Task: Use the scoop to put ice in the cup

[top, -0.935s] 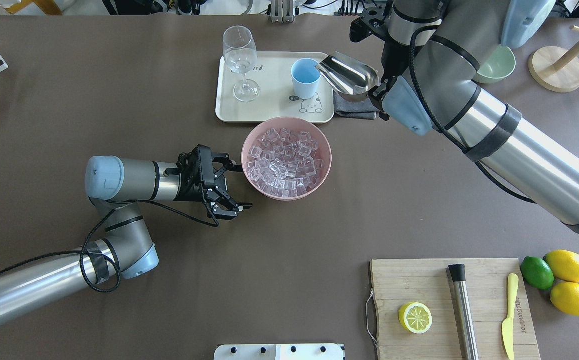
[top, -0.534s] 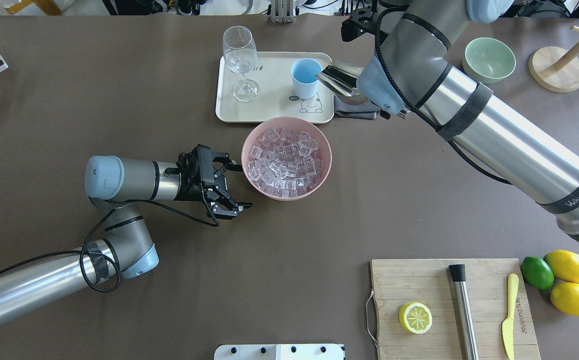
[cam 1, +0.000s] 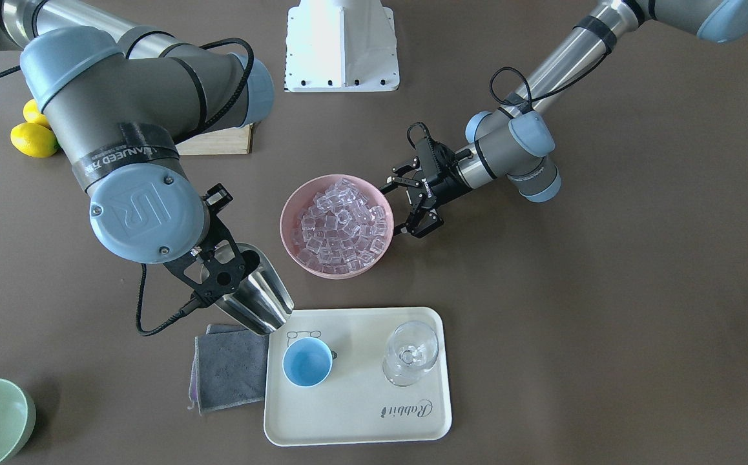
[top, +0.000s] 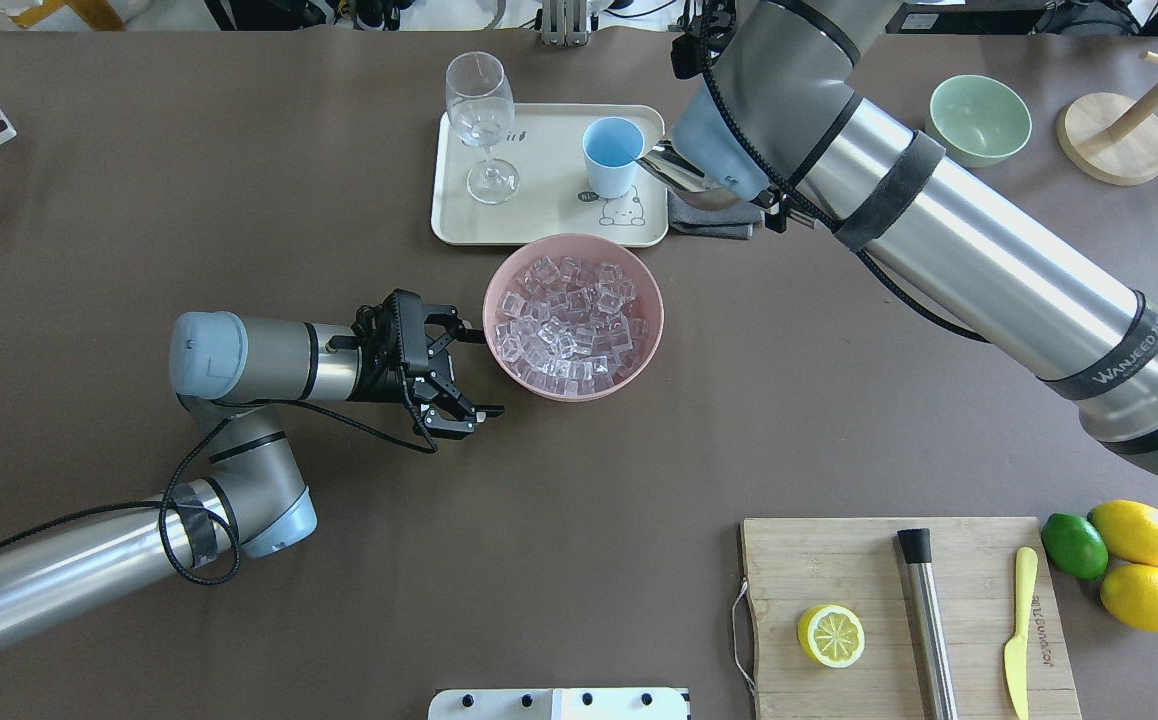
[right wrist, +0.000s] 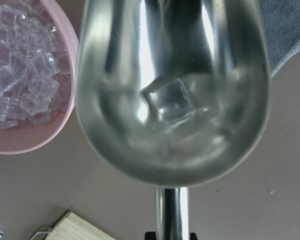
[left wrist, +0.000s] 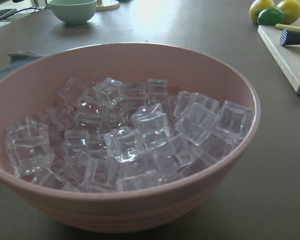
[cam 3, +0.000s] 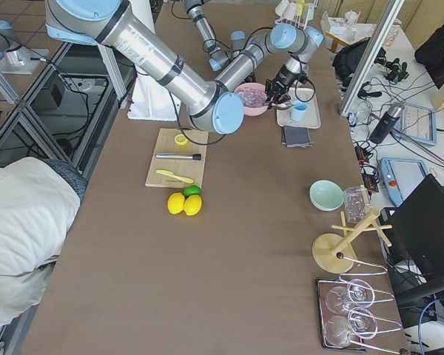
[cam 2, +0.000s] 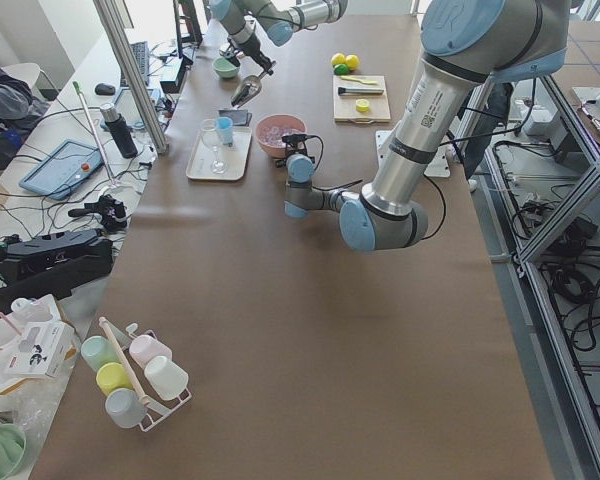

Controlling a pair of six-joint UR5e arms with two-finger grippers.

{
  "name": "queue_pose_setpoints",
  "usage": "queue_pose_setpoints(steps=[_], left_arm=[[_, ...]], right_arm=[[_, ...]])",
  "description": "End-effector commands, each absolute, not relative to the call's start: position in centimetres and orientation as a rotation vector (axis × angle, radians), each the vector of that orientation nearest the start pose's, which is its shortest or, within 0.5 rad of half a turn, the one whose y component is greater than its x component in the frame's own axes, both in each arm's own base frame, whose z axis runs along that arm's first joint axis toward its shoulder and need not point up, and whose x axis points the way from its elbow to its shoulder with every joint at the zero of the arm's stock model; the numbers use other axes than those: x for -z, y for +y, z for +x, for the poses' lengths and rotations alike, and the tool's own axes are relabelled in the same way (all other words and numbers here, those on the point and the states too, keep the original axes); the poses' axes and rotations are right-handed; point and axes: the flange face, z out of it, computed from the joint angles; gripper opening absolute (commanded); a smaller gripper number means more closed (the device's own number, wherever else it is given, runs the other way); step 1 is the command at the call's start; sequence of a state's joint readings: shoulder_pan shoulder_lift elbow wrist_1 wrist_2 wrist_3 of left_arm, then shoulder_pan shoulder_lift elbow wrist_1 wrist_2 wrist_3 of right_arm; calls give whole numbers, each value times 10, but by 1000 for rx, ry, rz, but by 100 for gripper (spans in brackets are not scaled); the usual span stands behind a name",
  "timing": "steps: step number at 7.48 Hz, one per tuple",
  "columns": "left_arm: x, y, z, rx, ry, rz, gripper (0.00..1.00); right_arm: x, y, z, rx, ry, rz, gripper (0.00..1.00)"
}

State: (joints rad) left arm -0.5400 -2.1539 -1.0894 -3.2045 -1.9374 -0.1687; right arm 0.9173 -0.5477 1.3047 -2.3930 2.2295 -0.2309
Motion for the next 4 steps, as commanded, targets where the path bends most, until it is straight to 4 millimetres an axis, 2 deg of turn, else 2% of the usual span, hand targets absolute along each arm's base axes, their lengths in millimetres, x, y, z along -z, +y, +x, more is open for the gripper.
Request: queue_pose_setpoints(steps=[1, 4], left_arm=[[-363, -444, 548, -940, 1250, 1328, 99], [-363, -444, 547, -939, 1249, 1329, 99]], right_arm=[[-188, -647, -400, 844, -597, -257, 0], [-179, -656, -402, 861, -556, -273, 0]])
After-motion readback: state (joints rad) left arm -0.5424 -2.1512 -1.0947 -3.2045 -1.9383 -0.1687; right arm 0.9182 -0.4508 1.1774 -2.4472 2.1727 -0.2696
